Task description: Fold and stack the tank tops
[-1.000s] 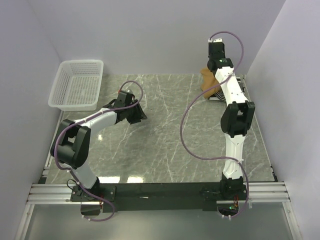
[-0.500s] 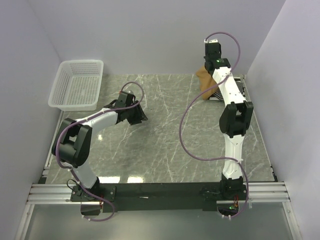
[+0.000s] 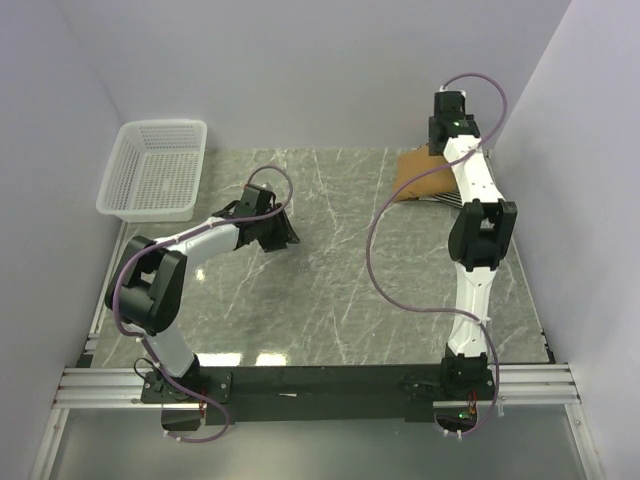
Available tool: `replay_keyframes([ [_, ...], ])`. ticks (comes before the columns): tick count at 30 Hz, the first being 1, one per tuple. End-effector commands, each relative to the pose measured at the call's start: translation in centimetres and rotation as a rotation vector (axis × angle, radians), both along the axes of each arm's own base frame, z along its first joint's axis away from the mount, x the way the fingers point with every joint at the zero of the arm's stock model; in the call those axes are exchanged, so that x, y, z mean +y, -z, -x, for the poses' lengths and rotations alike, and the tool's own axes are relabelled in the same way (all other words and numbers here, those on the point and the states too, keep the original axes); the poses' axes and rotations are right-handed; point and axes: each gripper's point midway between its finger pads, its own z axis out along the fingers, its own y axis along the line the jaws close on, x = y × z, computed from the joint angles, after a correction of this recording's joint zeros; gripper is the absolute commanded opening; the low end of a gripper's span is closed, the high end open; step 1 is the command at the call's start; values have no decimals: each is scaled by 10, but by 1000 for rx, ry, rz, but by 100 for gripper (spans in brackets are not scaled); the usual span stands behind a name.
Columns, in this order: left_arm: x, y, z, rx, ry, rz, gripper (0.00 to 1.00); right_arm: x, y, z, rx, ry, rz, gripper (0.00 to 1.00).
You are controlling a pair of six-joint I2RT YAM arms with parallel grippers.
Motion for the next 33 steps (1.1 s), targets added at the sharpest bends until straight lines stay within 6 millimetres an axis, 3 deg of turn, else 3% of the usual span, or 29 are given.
replay_keyframes([
  [1,-10,-20,-6,-65,25,32,50,-2,-13,6,-59,88,-110,72],
  [2,-10,-22,-5,-70,26,33,50,5,-18,8,-72,74,-138,73],
  [3,-10,-25,-6,-78,25,36,50,8,-11,12,-70,69,-154,82],
  [4,-10,-31,-5,-94,22,41,50,14,-36,18,-125,70,-181,84],
  [7,-9,-44,-6,-125,19,52,50,33,-61,38,-179,60,-274,85],
  [8,-9,-47,-5,-130,20,54,50,44,-65,43,-184,41,-301,85],
  [9,-9,-50,-4,-136,19,56,51,56,-57,51,-166,14,-337,85],
  [10,-8,-56,-3,-152,18,60,51,64,-76,62,-206,7,-369,85],
  [11,-7,-61,-2,-163,17,62,51,80,-78,70,-206,-21,-381,85],
  [13,-2,-70,3,-188,8,63,52,100,-77,95,-207,-51,-417,85],
  [14,0,-73,5,-196,7,64,52,123,-56,113,-151,-93,-421,85],
  [15,2,-75,8,-203,3,61,52,134,-75,125,-209,-126,-435,85],
  [16,7,-81,12,-223,-9,58,52,140,-73,136,-217,-126,-433,85],
  [17,10,-83,15,-235,-10,53,53,153,-52,153,-172,-150,-425,85],
  [18,13,-83,19,-238,-12,45,53,174,-66,171,-211,-204,-448,85],
  [20,22,-86,29,-257,-24,30,53,200,-61,196,-222,-258,-492,86],
  [21,25,-96,34,-288,-21,36,53,219,-53,221,-224,-310,-522,86],
  [23,29,-88,46,-286,-13,15,53,235,-43,246,-217,-360,-572,86],
  [25,30,-87,61,-304,9,-3,53,243,-28,275,-218,-384,-628,87],
  [26,31,-88,66,-317,11,-13,53,240,-5,288,-184,-380,-630,88],
  [27,34,-89,68,-335,3,-29,53,240,-13,295,-223,-390,-674,88],
  [28,36,-87,76,-346,7,-33,54,241,-8,301,-223,-401,-690,88],
  [29,34,-89,81,-362,13,-34,54,238,10,309,-196,-400,-688,89],
  [33,34,-90,94,-392,21,-12,54,222,17,319,-214,-357,-677,90],
])
